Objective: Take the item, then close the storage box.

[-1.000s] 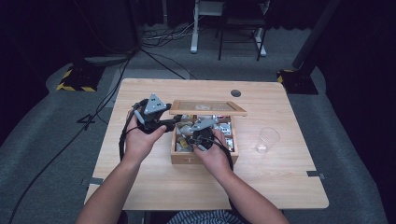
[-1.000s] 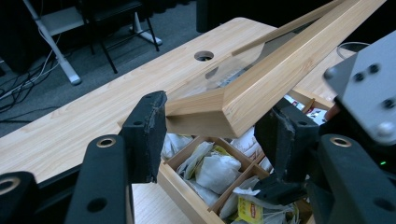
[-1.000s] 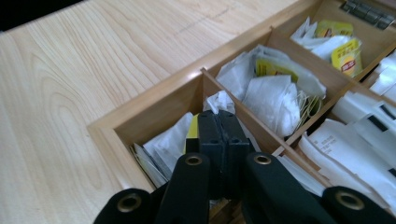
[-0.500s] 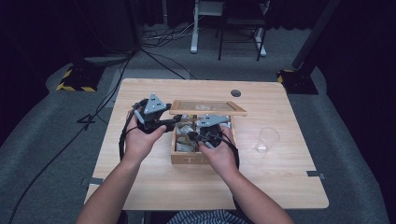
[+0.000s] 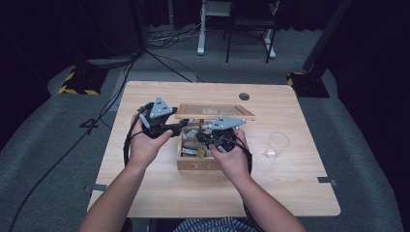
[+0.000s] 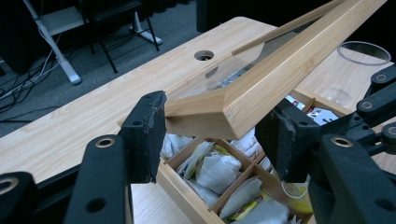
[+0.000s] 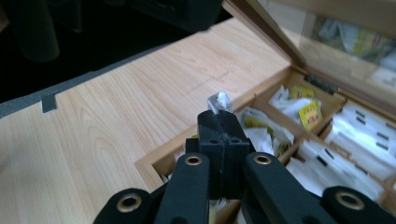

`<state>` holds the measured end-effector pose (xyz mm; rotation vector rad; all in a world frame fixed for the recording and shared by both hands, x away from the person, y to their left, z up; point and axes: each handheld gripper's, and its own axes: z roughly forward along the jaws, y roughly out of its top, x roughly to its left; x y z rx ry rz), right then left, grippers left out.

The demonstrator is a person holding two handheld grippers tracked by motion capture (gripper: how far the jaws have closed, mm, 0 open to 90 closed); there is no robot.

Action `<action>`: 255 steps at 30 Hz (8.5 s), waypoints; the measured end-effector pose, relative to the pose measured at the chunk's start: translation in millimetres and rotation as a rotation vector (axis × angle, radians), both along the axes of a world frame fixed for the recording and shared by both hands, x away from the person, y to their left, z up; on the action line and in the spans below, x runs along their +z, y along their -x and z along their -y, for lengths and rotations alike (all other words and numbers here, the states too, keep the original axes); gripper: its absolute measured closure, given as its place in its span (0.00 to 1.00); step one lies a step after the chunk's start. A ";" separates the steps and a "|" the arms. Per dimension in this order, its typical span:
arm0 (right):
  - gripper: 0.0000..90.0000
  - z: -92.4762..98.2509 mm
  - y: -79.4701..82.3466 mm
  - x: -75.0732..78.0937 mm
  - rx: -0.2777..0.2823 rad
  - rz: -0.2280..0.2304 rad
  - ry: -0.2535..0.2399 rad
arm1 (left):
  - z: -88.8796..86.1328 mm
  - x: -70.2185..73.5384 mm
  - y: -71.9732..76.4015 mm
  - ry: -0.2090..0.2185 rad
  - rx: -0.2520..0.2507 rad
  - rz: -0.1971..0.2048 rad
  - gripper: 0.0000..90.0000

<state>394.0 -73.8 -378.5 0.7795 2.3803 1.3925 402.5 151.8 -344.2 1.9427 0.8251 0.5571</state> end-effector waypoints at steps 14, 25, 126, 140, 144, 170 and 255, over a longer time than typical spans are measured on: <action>1.00 5.0 1.4 11.0 -0.007 0.029 -0.023 | -0.3 -0.1 -0.4 0.005 -0.001 -0.002 0.49; 1.00 27.7 5.9 20.0 -0.043 0.043 -0.024 | 0.1 0.2 0.3 -0.007 -0.002 0.000 0.49; 0.85 230.0 -1.6 -31.5 -0.544 -0.083 0.063 | 3.7 -1.1 -1.0 -0.027 0.015 0.008 0.48; 0.57 249.5 -4.8 -19.5 -0.603 -0.062 0.081 | 3.8 -1.1 -0.9 -0.027 0.015 0.008 0.48; 0.53 262.3 -5.1 -18.0 -0.627 -0.079 0.072 | 3.8 -1.0 -1.0 -0.028 0.015 0.009 0.48; 0.42 318.5 -1.8 -61.0 -0.735 -0.214 0.114 | 4.6 -2.5 1.5 -0.035 0.019 0.003 0.48; 0.14 307.0 -19.0 -125.4 -0.684 -0.168 0.162 | 21.0 -42.8 40.5 -0.143 0.132 -0.131 0.49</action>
